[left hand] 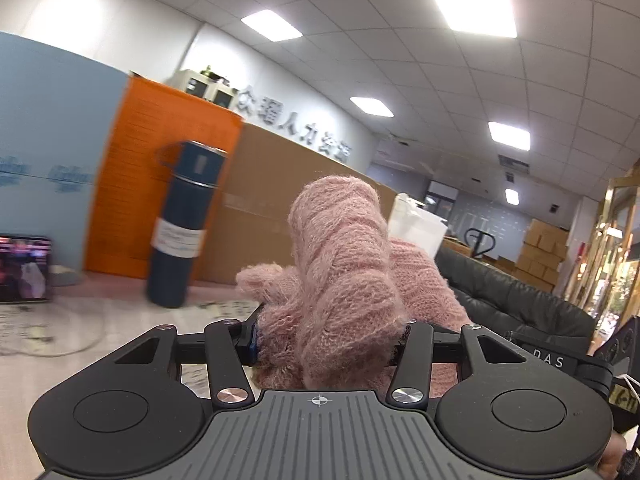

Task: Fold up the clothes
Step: 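Lift the folded sweater with both grippers and carry it toward the white shirts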

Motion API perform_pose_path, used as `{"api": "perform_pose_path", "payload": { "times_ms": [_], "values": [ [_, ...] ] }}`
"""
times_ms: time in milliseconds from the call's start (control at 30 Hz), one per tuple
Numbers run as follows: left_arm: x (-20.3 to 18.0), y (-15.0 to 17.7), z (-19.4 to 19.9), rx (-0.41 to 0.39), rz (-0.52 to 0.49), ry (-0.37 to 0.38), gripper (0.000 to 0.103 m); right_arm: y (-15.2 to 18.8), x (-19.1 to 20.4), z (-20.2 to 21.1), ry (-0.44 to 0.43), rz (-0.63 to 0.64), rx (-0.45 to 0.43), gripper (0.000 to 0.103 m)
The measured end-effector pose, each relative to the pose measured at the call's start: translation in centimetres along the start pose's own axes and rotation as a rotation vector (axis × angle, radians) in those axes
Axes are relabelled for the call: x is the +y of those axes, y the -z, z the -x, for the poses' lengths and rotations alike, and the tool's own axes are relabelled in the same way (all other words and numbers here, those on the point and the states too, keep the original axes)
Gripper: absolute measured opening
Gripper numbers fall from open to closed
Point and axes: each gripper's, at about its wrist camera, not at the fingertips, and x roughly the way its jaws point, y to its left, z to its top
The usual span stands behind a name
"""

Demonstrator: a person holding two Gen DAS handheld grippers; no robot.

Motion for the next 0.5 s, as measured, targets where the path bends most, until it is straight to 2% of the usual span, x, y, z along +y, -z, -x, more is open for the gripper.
{"api": "perform_pose_path", "payload": {
  "times_ms": [233,300,500],
  "values": [
    [-3.1,1.2,-9.7,-0.014,0.051,0.112,0.048,-3.3,-5.8,0.1,0.184,0.050,-0.187,0.039],
    [-4.1,1.6,-12.4,0.007,0.058,0.113,0.048,-3.7,-7.3,-0.4,0.246,0.054,-0.236,0.039],
    [-6.4,2.8,-19.3,0.064,0.052,0.115,0.048,-4.9,-12.2,-2.5,0.377,-0.016,-0.260,0.039]
  ]
}}
